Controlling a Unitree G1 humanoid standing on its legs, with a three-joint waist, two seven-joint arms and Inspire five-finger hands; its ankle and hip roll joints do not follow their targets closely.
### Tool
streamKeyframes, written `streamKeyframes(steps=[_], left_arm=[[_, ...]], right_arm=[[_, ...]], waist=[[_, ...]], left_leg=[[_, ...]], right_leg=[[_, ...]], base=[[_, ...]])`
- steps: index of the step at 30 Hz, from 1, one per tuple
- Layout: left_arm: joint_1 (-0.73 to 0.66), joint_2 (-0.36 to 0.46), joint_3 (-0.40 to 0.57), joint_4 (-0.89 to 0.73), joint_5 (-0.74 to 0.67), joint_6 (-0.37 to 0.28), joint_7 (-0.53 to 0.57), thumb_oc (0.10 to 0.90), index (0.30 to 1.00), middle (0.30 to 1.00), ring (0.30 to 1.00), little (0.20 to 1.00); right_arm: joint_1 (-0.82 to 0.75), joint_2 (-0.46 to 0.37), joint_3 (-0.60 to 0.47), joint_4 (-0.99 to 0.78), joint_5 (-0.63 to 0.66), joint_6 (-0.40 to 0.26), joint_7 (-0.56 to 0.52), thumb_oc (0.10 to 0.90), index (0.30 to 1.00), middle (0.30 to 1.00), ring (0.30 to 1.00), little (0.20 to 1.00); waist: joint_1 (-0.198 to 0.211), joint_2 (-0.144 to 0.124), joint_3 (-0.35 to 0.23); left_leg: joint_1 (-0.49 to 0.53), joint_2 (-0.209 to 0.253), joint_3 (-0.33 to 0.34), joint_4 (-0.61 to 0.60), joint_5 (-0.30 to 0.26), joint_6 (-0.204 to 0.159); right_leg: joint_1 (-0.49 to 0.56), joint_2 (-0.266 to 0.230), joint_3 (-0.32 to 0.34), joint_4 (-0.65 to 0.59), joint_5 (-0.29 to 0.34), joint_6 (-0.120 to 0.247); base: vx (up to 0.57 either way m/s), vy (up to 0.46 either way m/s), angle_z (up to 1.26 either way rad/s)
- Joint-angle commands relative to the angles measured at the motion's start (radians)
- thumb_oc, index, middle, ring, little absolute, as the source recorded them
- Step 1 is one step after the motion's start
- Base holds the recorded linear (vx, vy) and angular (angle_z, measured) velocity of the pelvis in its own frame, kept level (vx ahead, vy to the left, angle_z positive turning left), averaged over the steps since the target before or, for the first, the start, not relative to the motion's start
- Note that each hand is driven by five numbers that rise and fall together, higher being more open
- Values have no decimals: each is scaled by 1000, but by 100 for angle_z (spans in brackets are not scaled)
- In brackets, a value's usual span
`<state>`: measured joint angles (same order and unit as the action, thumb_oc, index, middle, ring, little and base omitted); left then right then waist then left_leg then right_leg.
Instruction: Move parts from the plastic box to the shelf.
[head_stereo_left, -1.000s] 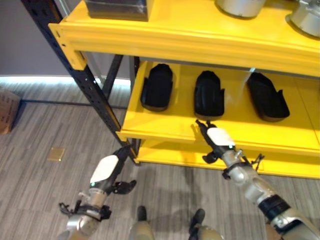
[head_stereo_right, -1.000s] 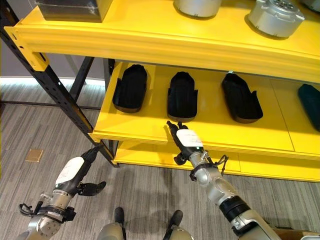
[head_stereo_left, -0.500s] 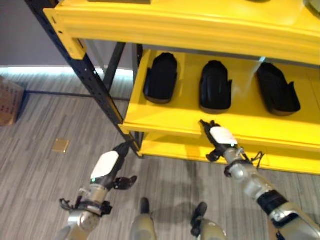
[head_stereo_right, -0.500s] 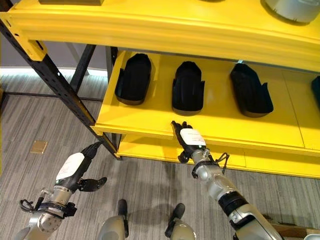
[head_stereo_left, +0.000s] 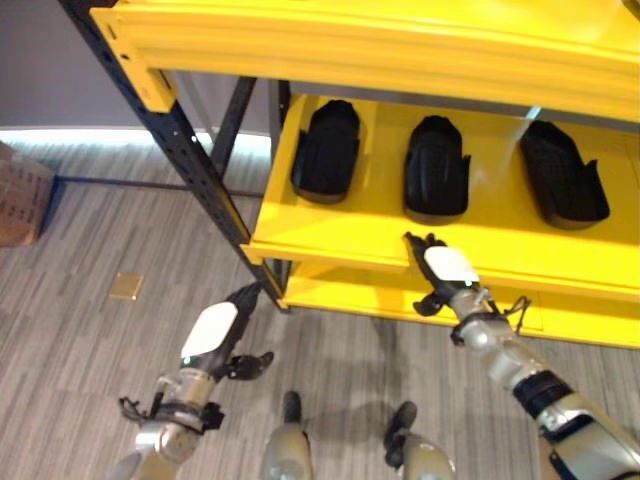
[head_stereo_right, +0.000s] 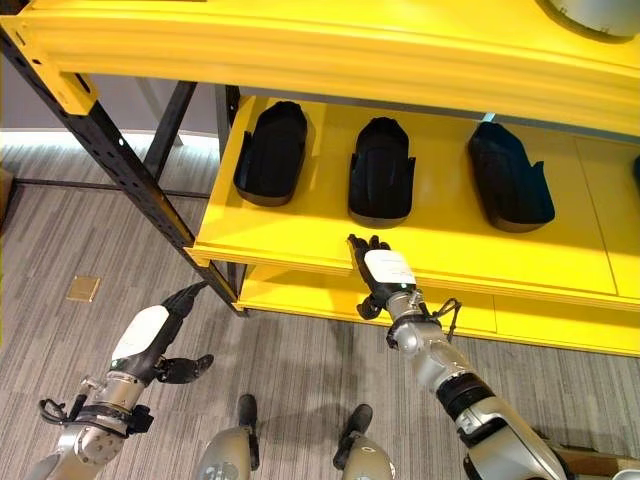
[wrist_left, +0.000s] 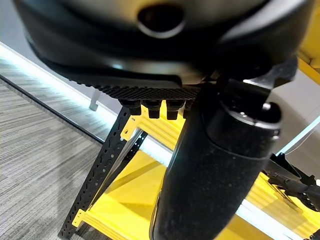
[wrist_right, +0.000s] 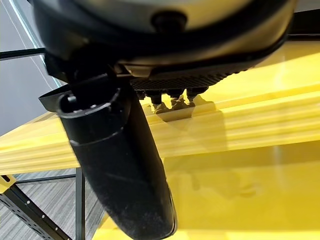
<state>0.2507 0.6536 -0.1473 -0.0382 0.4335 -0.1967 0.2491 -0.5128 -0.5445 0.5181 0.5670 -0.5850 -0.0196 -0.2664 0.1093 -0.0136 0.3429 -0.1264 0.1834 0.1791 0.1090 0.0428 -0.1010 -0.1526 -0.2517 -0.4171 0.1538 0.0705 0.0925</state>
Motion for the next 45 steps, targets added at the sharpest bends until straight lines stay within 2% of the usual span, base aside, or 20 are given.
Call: streamKeyframes(steps=[1,34,45], left_arm=[[-14,86,29,-81,-52,-45,75,900,1000,1000,1000,1000],[-36,111,23,-69,-83,-45,63,900,1000,1000,1000,1000],[-48,114,19,-71,-89,-41,58,900,1000,1000,1000,1000]], right_arm=[[-107,-16,-14,12,31,-4,-65,900,1000,1000,1000,1000],[-275,-56,1,232,106,19,-99,900,1000,1000,1000,1000],[-310,-57,19,235,110,18,-92,900,1000,1000,1000,1000]], waist=[[-6,-40,-37],[6,-31,-3],[8,-29,6]], left_leg=[[-64,14,-61,60,6,4],[-99,20,-72,80,9,2],[-105,19,-76,81,9,1]], right_leg=[[11,-81,57,25,17,90],[-35,-88,66,62,12,85],[-48,-88,70,71,11,84]], base=[[0,0,0],[0,0,0],[0,0,0]])
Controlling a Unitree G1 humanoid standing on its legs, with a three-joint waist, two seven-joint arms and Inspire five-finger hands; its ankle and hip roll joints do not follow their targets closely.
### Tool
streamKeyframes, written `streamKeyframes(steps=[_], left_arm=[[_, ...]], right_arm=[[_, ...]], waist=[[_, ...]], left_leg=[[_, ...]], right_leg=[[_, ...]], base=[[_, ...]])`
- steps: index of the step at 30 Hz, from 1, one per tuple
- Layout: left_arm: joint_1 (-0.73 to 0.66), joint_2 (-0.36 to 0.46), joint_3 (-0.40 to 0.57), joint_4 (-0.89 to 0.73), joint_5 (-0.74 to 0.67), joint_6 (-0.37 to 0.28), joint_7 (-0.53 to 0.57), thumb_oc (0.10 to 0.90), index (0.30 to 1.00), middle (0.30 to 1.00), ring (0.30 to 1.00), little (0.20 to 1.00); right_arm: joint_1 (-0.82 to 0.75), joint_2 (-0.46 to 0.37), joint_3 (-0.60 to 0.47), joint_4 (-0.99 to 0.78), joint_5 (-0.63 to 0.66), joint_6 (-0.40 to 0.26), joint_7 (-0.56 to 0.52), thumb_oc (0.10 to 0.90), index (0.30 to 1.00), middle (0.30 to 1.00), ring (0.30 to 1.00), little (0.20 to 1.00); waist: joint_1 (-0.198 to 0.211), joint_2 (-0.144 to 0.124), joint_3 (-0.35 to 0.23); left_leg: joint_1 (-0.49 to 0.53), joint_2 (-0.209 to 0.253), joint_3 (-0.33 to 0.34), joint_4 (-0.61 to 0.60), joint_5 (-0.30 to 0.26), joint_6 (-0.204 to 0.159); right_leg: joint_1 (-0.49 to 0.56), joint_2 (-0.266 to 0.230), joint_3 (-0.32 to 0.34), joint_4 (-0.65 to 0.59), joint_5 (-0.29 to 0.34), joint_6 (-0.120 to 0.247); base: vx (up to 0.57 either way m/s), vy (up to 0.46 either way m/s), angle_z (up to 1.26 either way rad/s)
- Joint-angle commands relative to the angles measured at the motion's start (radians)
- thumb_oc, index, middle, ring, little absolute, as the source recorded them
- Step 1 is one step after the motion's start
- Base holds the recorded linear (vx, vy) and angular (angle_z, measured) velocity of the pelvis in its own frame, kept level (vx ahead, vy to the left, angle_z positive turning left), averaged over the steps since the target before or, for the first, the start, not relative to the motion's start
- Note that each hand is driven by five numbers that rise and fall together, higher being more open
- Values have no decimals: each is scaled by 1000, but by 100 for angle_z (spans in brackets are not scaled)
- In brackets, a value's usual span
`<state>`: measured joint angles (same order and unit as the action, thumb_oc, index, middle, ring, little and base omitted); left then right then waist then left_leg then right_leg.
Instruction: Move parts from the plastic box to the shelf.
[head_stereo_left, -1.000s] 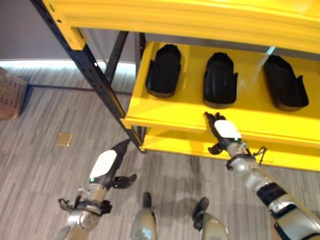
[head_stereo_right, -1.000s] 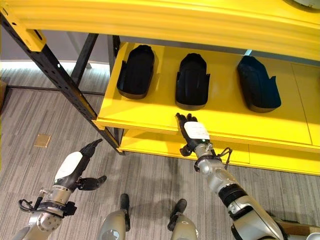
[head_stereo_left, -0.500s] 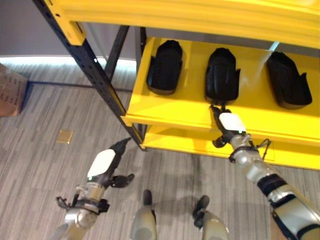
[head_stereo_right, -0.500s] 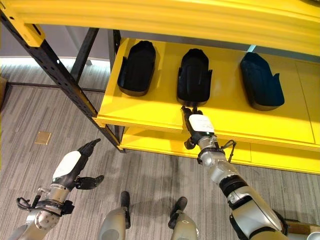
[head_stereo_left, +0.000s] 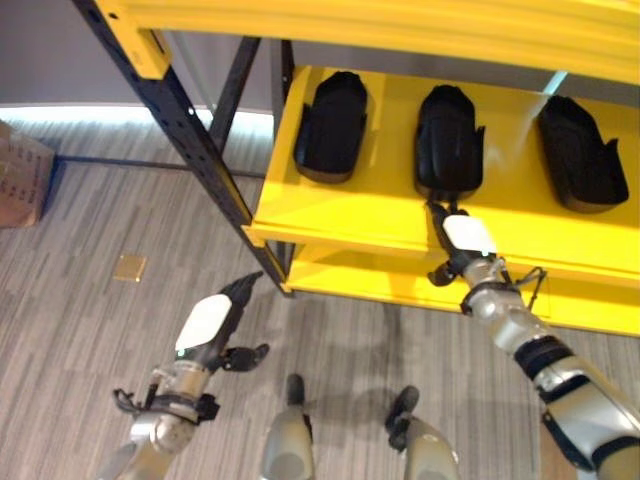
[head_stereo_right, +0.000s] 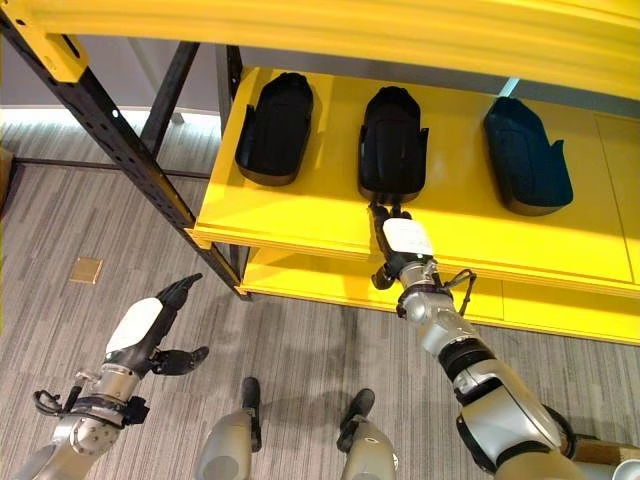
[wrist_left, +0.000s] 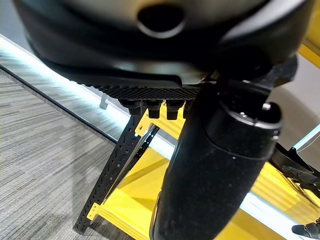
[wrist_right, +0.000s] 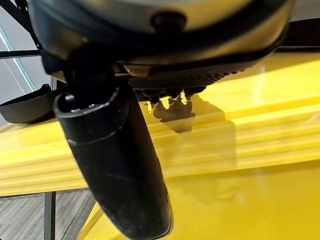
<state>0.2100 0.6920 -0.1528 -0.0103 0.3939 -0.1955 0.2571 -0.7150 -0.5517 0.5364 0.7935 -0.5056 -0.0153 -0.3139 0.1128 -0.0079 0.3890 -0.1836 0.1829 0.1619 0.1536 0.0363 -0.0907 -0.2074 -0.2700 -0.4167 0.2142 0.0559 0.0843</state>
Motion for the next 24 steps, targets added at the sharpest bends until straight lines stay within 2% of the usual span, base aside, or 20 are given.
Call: streamKeyframes(steps=[1,14,21,23,24], left_arm=[[-9,76,26,-95,-50,-41,51,900,1000,1000,1000,1000],[-21,70,25,-84,-49,-34,61,900,1000,1000,1000,1000],[-17,48,51,-66,-37,-20,75,900,1000,1000,1000,1000],[-15,40,58,-66,-31,-15,76,900,1000,1000,1000,1000],[-12,27,65,-75,-25,-11,76,900,1000,1000,1000,1000]], right_arm=[[-110,-51,2,9,32,14,-45,900,1000,1000,1000,1000],[-91,-38,-5,-33,37,10,-47,900,1000,1000,1000,1000],[65,-15,-66,-217,41,-8,-32,900,1000,1000,1000,1000],[123,-13,-91,-291,43,-15,-20,900,1000,1000,1000,1000],[199,-3,-127,-382,63,-33,-7,900,1000,1000,1000,1000]], waist=[[5,-35,-40],[4,-33,-28],[-18,-40,-37],[-26,-45,-42],[-42,-52,-46]], left_leg=[[-51,19,-60,39,15,-9],[-69,20,-66,50,14,-7],[-68,25,-63,56,7,-6],[-66,26,-61,59,4,-6],[-62,28,-58,57,2,-6]], right_leg=[[4,-71,70,13,25,92],[-10,-71,73,25,22,89],[-14,-69,80,28,18,89],[-13,-68,82,29,16,88],[-9,-66,85,26,16,89]], base=[[0,0,0],[0,0,0],[0,0,0],[0,0,0],[0,0,0]])
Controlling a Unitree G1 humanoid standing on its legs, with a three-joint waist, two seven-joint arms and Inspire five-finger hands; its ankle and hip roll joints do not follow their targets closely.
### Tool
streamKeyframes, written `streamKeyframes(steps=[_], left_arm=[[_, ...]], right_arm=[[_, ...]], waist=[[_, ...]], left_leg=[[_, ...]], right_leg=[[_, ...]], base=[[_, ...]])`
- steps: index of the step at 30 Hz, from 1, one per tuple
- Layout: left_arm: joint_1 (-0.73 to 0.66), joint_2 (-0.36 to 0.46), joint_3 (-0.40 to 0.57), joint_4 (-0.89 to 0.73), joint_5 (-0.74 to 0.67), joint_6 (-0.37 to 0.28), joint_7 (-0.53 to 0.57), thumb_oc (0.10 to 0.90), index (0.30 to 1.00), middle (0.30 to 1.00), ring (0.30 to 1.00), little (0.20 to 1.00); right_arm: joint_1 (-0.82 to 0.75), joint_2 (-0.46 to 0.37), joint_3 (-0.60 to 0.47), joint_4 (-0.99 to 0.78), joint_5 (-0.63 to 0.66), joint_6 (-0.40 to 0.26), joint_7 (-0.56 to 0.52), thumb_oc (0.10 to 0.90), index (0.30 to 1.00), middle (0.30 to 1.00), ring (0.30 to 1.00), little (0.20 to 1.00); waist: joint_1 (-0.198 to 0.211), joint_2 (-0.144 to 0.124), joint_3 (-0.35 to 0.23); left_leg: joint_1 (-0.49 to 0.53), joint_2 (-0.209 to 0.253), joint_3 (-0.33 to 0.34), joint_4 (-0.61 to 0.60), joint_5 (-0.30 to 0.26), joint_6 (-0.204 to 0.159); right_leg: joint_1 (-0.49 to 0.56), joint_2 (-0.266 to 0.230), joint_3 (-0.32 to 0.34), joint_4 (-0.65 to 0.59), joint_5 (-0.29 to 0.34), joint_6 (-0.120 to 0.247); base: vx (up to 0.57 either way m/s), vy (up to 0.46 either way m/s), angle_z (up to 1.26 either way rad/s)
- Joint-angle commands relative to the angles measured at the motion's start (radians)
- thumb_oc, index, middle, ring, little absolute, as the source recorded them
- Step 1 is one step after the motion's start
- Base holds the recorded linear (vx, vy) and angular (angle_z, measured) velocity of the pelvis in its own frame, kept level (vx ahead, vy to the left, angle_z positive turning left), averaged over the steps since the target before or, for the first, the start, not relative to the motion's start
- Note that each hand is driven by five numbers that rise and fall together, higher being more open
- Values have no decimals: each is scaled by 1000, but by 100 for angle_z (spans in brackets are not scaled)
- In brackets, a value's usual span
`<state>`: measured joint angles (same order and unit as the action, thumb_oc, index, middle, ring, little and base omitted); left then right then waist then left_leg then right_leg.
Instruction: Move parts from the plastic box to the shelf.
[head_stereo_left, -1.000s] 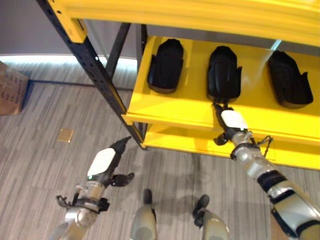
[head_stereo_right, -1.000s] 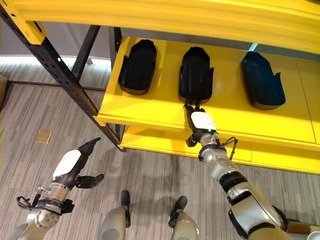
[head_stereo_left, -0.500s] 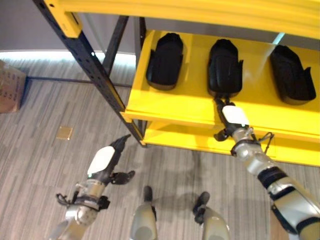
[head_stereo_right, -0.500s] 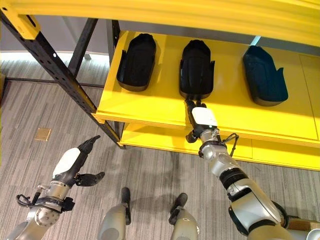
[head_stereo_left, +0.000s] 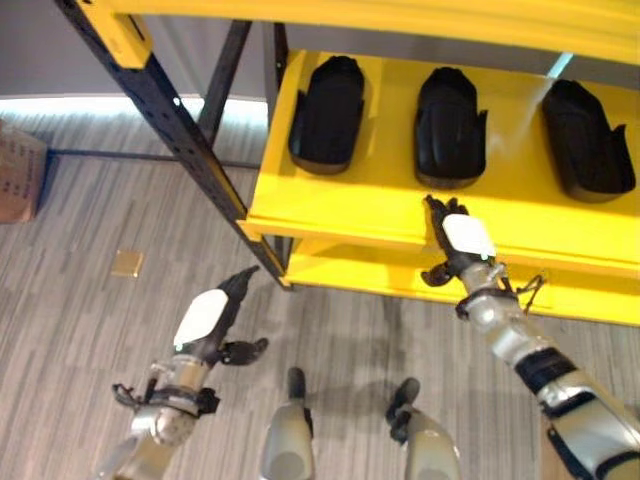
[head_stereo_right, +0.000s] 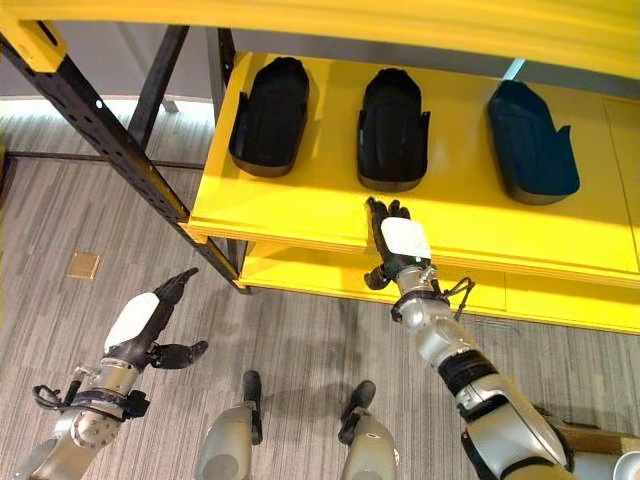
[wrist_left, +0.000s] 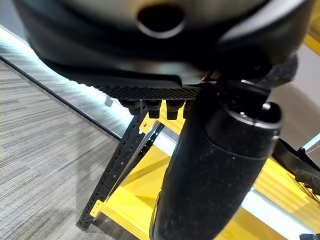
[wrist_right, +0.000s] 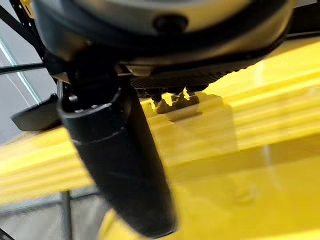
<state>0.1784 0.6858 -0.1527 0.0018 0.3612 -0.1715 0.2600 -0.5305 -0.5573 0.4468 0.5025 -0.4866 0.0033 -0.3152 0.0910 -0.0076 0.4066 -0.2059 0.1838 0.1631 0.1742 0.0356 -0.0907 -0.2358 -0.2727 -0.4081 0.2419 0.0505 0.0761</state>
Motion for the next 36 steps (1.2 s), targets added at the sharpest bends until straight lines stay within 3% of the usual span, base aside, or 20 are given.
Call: streamKeyframes(steps=[1,9,12,13,14,17,18,20,22,24,29,30,36], left_arm=[[21,34,64,-88,8,-35,72,900,1000,1000,1000,1000],[56,-15,58,-89,-58,-41,56,900,1000,1000,1000,1000],[83,-38,70,-115,-160,-62,31,900,1000,1000,1000,1000],[86,-57,70,-101,-236,-77,26,900,1000,1000,1000,1000],[88,-125,73,-91,-540,-117,-51,900,1000,1000,1000,1000],[88,-200,60,-59,-889,-125,-178,900,1000,1000,1000,1000],[89,-200,60,-60,-891,-125,-179,900,1000,1000,1000,1000],[139,-245,60,-89,-1054,-111,-261,900,1000,1000,1000,1000],[158,-256,53,-93,-1112,-100,-290,900,1000,1000,1000,1000],[207,-283,23,-96,-1227,-62,-331,900,1000,1000,1000,1000],[236,-301,16,-77,-1211,-49,-338,900,1000,1000,1000,1000],[237,-305,9,-46,-1156,-52,-326,900,1000,1000,1000,1000],[227,-317,10,-10,-1076,-61,-307,900,1000,1000,1000,1000]], right_arm=[[21,1,-40,-98,44,-50,-3,900,1000,1000,1000,1000],[211,28,-112,-276,202,-120,29,900,1000,1000,1000,1000],[291,25,-149,-329,269,-140,49,900,1000,1000,1000,1000],[318,29,-165,-347,303,-148,56,900,1000,1000,1000,1000],[378,38,-200,-390,390,-169,73,900,1000,1000,1000,1000],[463,55,-235,-446,522,-215,124,900,1000,1000,1000,1000],[464,55,-236,-448,523,-214,125,900,1000,1000,1000,1000],[548,57,-255,-506,595,-238,201,900,1000,1000,1000,1000],[576,59,-259,-523,627,-242,224,900,1000,1000,1000,1000],[644,74,-246,-561,693,-243,284,900,1000,1000,1000,1000],[687,88,-233,-580,765,-236,315,900,1000,1000,1000,1000],[690,96,-222,-574,804,-232,324,900,1000,1000,1000,1000],[686,99,-210,-562,824,-227,329,900,1000,1000,1000,1000]], waist=[[-19,-52,-66],[-53,-68,-91],[-61,-73,-108],[-63,-75,-112],[-71,-74,-123],[-82,-70,-149],[-82,-71,-151],[-89,-69,-188],[-91,-66,-203],[-101,-53,-255],[-104,-41,-299],[-106,-33,-326],[-109,-24,-358]], left_leg=[[-39,27,-60,36,3,-6],[-7,31,-51,18,4,-8],[20,29,-46,1,7,-9],[30,30,-44,-3,8,-10],[54,28,-39,-17,10,-12],[89,27,-27,-47,20,-15],[87,26,-27,-50,24,-14],[117,28,-20,-81,33,-16],[129,30,-17,-95,39,-18],[169,34,-2,-140,58,-22],[196,45,11,-178,80,-31],[209,55,19,-200,95,-37],[228,62,29,-228,111,-41]], right_leg=[[20,-64,76,-2,21,97],[44,-56,83,-15,20,101],[69,-50,82,-29,20,102],[78,-48,82,-34,19,102],[100,-45,78,-44,18,103],[133,-36,71,-78,23,105],[132,-36,70,-83,27,104],[161,-21,63,-116,29,105],[176,-13,59,-133,30,106],[214,11,53,-179,32,107],[236,34,51,-217,35,104],[247,48,53,-241,38,102],[257,62,58,-259,42,99]], base=[[0,0,0],[2,3,-5],[22,-8,-5],[33,-13,-9],[26,-16,-11],[26,-16,-11],[40,-33,-8],[38,-41,-7],[30,-36,-5],[28,-68,-4],[-9,-37,-7],[0,0,0],[-18,-18,-5]])
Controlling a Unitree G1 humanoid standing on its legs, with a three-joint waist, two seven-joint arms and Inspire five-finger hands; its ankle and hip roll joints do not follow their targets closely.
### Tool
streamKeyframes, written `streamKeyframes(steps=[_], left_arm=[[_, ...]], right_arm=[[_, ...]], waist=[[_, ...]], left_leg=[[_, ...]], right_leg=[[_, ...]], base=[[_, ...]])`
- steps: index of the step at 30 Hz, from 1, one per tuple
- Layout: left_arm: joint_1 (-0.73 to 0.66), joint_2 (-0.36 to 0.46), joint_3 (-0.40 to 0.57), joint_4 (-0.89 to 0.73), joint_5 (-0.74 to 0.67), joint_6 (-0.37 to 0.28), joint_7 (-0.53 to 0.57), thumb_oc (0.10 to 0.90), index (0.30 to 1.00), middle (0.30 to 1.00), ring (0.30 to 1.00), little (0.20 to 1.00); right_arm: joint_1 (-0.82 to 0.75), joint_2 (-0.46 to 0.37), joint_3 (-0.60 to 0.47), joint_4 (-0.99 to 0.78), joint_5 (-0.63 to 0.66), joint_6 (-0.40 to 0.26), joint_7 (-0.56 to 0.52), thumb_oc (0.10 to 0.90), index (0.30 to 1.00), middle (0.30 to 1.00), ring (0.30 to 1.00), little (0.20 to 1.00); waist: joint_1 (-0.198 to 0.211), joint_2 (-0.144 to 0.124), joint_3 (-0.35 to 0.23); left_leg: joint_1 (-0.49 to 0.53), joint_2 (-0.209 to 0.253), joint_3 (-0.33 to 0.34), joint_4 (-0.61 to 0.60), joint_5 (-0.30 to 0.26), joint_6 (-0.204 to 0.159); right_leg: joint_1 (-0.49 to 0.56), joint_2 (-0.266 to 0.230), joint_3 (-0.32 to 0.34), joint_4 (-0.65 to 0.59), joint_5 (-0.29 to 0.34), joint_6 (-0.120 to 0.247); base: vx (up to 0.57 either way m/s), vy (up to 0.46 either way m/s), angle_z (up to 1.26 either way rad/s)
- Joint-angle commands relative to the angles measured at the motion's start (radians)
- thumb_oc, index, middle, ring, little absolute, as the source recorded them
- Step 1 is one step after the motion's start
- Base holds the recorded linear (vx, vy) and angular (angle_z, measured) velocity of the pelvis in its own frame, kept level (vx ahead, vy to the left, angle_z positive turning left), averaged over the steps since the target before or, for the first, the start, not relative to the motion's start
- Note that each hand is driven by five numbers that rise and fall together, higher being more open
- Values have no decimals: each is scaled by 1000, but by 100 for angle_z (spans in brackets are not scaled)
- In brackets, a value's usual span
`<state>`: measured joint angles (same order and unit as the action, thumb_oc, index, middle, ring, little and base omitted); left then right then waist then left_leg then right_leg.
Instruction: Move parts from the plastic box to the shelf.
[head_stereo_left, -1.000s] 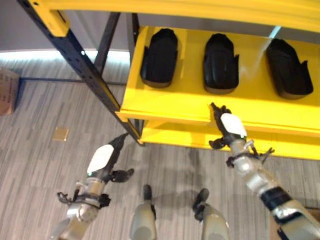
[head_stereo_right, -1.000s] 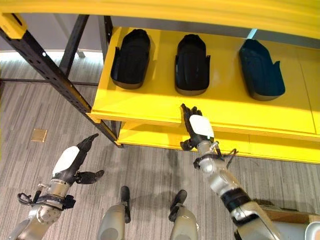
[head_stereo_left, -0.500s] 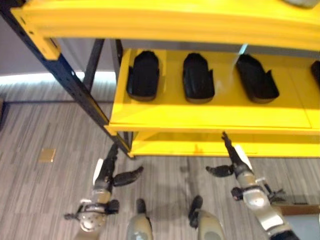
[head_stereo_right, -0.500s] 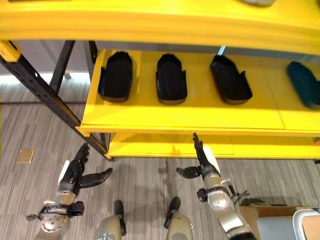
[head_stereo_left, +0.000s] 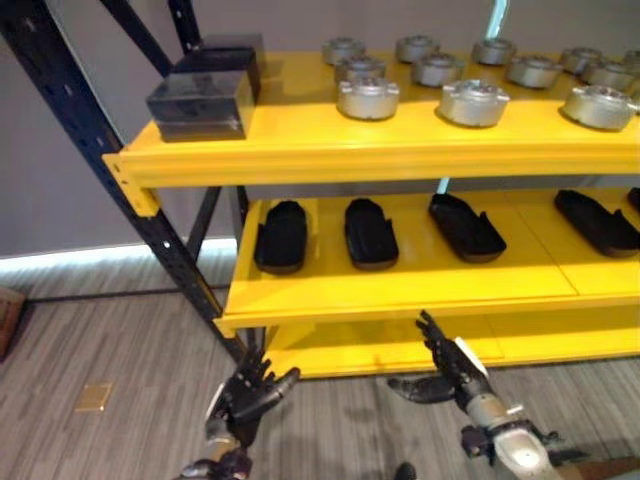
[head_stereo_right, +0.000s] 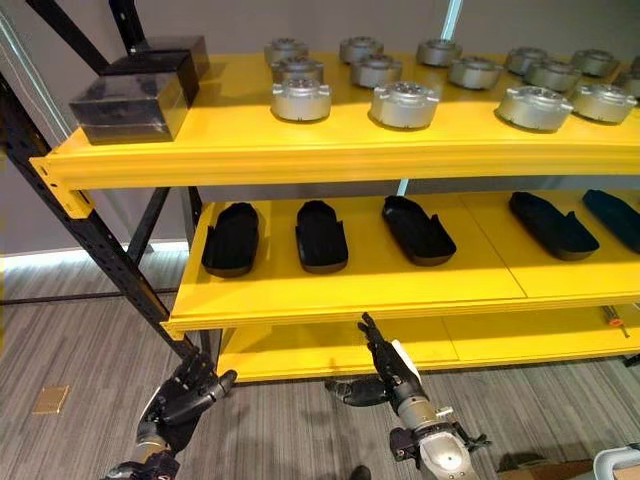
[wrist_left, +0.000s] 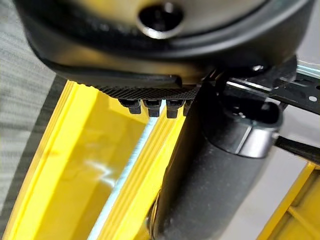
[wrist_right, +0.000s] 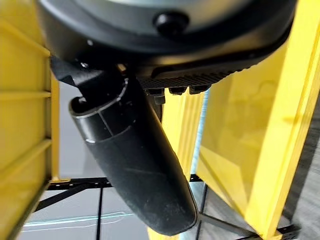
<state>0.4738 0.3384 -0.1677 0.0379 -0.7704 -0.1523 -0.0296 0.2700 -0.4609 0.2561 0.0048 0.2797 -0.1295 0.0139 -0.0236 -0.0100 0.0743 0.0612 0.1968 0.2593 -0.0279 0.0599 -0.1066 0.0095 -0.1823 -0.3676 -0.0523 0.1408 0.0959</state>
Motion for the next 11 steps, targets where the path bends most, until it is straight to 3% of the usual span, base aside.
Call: streamKeyframes(steps=[1,11], left_arm=[[-73,22,28,-31,59,-78,-10,900,1000,1000,1000,1000],[-84,-8,45,-5,78,-74,8,900,1000,1000,1000,1000]], right_arm=[[-116,10,-16,-59,68,-93,-3,900,1000,1000,1000,1000],[-123,20,2,-42,88,-81,2,900,1000,1000,1000,1000]], waist=[[5,-20,-32],[1,-14,-55]], left_leg=[[-35,51,-66,-28,88,-26],[-9,52,-59,-29,81,-25]], right_leg=[[15,-28,16,34,-47,79],[37,-29,26,26,-46,77]], base=[[0,-15,-12],[0,-1,-1]])
